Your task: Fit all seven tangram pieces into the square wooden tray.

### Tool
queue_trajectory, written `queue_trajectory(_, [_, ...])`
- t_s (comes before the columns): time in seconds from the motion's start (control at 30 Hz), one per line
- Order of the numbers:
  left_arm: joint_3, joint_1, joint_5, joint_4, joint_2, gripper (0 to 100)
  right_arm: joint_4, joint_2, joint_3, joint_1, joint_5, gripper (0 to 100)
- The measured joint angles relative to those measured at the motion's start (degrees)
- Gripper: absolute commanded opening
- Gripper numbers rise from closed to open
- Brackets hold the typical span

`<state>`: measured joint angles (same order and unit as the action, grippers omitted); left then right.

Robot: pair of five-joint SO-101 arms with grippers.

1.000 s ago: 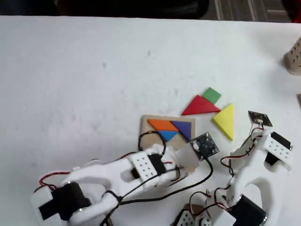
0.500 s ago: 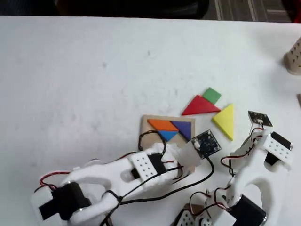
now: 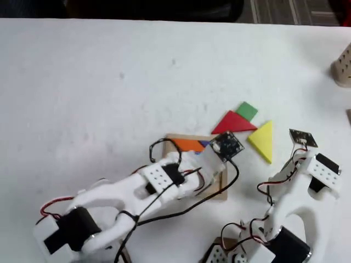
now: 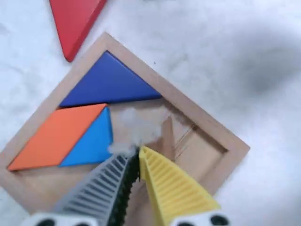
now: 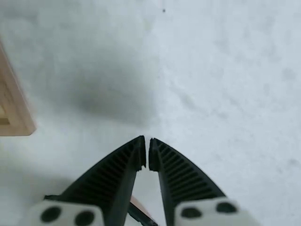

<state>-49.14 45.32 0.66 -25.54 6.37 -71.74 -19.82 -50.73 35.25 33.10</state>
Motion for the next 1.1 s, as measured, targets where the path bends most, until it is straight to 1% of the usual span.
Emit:
queue_trajectory(0.13, [0.09, 0.26, 0.00, -0.26, 0.00, 2, 0.00, 0.00, -0.09, 0.00, 0.00, 1.7])
queue_trajectory(0.33, [0.09, 0.26, 0.00, -8.62, 0.00, 2, 1.58, 0.00, -1.41, 0.00, 0.00, 1.7])
queue_trajectory(0.4, [0.09, 0.26, 0.00, -9.58, 0.00, 2, 1.41, 0.00, -1.41, 0.00, 0.00, 1.7])
queue_trajectory(0.67, [0.09, 0.26, 0.00, -9.67, -0.35, 2, 1.41, 0.00, -1.41, 0.00, 0.00, 1.7])
queue_trajectory(0.93, [2.37, 7.03, 0.00, -8.35, -2.90, 2, 1.32, 0.00, -1.41, 0.00, 0.00, 1.7])
queue_trajectory(1.1, [2.37, 8.26, 0.00, -3.78, -2.90, 2, 1.32, 0.00, -1.41, 0.00, 0.00, 1.7])
